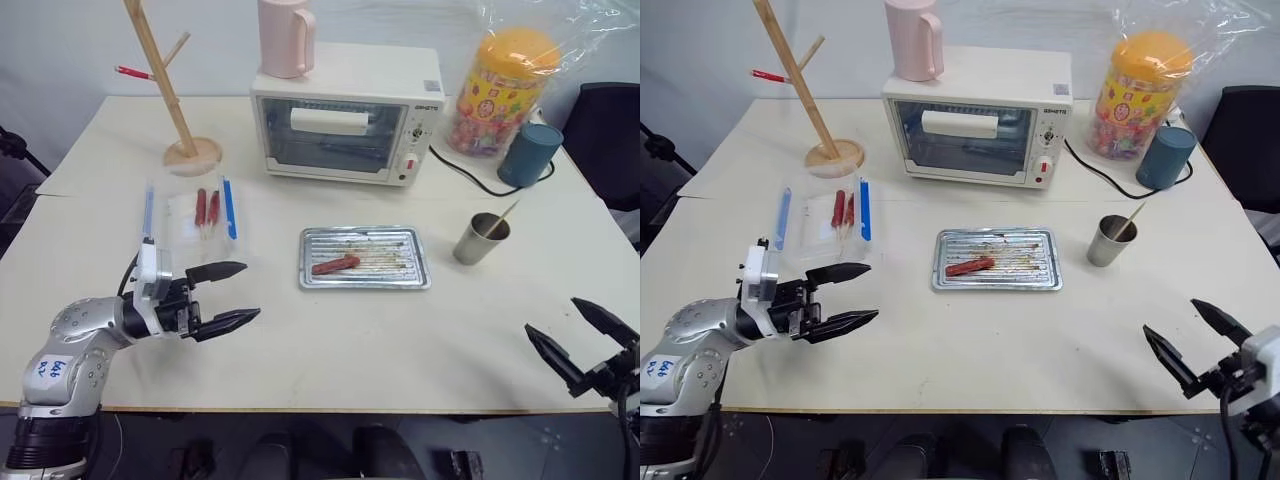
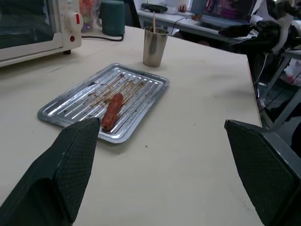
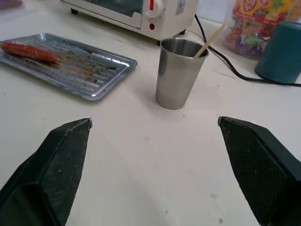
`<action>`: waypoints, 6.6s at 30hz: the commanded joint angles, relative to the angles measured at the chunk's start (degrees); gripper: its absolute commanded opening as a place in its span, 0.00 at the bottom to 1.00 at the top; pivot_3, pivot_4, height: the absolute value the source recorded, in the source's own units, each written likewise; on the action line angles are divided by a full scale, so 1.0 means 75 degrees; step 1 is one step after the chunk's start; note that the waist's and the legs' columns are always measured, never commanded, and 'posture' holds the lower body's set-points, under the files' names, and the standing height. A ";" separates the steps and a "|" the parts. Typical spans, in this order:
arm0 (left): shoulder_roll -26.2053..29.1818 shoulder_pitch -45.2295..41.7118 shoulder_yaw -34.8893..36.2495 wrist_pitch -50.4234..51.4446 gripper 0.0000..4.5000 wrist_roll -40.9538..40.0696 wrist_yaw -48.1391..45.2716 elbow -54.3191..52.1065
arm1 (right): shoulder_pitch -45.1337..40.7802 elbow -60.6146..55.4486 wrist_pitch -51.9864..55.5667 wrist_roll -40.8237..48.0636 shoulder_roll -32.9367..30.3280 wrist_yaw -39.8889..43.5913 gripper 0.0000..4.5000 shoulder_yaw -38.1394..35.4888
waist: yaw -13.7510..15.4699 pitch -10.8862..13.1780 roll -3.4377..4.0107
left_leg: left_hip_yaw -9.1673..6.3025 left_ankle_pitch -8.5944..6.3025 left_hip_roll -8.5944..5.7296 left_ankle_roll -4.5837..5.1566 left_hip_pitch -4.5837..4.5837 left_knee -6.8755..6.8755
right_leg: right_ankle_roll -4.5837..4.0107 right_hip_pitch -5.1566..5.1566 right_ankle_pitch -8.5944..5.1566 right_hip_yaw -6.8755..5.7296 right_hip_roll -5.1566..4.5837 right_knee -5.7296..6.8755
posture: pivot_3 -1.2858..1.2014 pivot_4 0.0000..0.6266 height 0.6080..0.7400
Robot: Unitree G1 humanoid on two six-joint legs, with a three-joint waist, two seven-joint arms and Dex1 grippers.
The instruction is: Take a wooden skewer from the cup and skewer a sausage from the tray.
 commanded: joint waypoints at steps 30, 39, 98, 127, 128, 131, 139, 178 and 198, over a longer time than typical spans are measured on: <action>-0.0893 -0.0043 0.0086 0.0495 1.00 -0.0361 0.1358 -0.1057 | -0.7948 0.5182 0.4160 -0.1428 -0.1526 -0.0385 0.48 0.2498 | 0.0017 0.0001 0.0001 | 0.0002 0.0008 -0.0006 -0.0002 -0.0064 0.0025 | 0.0004 -0.0050 0.0003 -0.0019 -0.0004 0.0027 | 0.52 0.24 1.00; -0.0989 -0.0139 -0.0098 0.0398 1.00 -0.0215 0.1304 -0.0888 | -0.7985 0.4812 0.4610 -0.1130 -0.1736 -0.0256 0.01 0.2186 | 0.0027 0.0001 0.0000 | 0.0002 0.0008 -0.0007 -0.0002 -0.0064 0.0024 | 0.0004 -0.0050 0.0003 -0.0019 -0.0005 0.0014 | 0.52 0.24 1.00; -0.4267 -0.2637 -0.1724 -0.2394 0.00 0.1320 0.2660 0.0215 | -0.6711 -0.0722 0.5680 0.6123 0.3415 -0.4573 0.00 0.2378 | 0.0008 0.0003 -0.0016 | -0.0041 0.0008 -0.0014 -0.0001 -0.0144 0.0101 | 0.0015 -0.0091 0.0010 -0.0055 -0.0004 0.0067 | 0.52 0.24 1.00; -0.0508 0.1033 0.1767 0.0187 0.00 -0.0576 0.1387 0.0051 | -0.5418 0.0645 0.2324 -0.1152 -0.1084 0.2033 0.99 0.4114 | -0.0057 0.0011 -0.0015 | -0.0031 0.0008 0.0005 -0.0007 -0.0019 0.0004 | -0.0001 -0.0005 0.0008 -0.0032 -0.0005 -0.0018 | 0.52 0.24 1.00; -0.0526 0.1025 0.1764 0.0205 0.00 -0.0580 0.1421 0.0048 | -0.5798 0.0683 0.2613 -0.1636 -0.1142 0.1832 0.99 0.4509 | -0.0038 0.0011 -0.0014 | -0.0030 0.0008 0.0005 -0.0010 -0.0029 0.0000 | -0.0003 -0.0021 0.0007 -0.0032 -0.0005 -0.0015 | 0.52 0.24 1.00; -0.0583 0.1007 0.1675 0.0185 0.00 -0.0497 0.1469 0.0042 | -0.6951 0.1253 0.3169 -0.2587 -0.0861 0.1369 0.99 0.5464 | -0.0006 0.0011 -0.0015 | -0.0028 0.0009 0.0003 -0.0014 -0.0055 0.0000 | -0.0004 -0.0049 0.0007 -0.0032 -0.0006 -0.0014 | 0.52 0.24 1.00; -0.0827 0.0951 0.1456 0.0162 0.00 -0.0439 0.1715 -0.0166 | -0.9151 0.4104 0.2007 -0.4473 0.0767 0.1338 0.99 0.7118 | -0.0002 0.0011 -0.0016 | -0.0027 0.0009 -0.0005 -0.0013 -0.0064 0.0006 | -0.0003 -0.0054 0.0007 -0.0041 -0.0008 -0.0013 | 0.52 0.24 1.00; -0.0957 0.0827 0.1250 0.0197 0.00 -0.0433 0.1853 -0.0273 | -1.0629 0.7560 0.0665 -0.5367 0.2742 0.2389 0.44 0.7069 | -0.0205 0.0011 -0.0016 | -0.0026 0.0014 -0.0002 -0.0023 -0.0064 0.0010 | -0.0003 -0.0063 0.0007 -0.0058 -0.0007 0.0042 | 0.52 0.24 1.00; -0.0994 0.0803 0.1203 0.0174 0.00 -0.0406 0.1857 -0.0241 | -1.0473 0.7453 0.0506 -0.5342 0.2753 0.2433 0.25 0.6972 | -0.0205 0.0011 -0.0016 | -0.0026 0.0014 -0.0002 -0.0023 -0.0064 0.0010 | -0.0003 -0.0064 0.0007 -0.0058 -0.0007 0.0042 | 0.52 0.24 1.00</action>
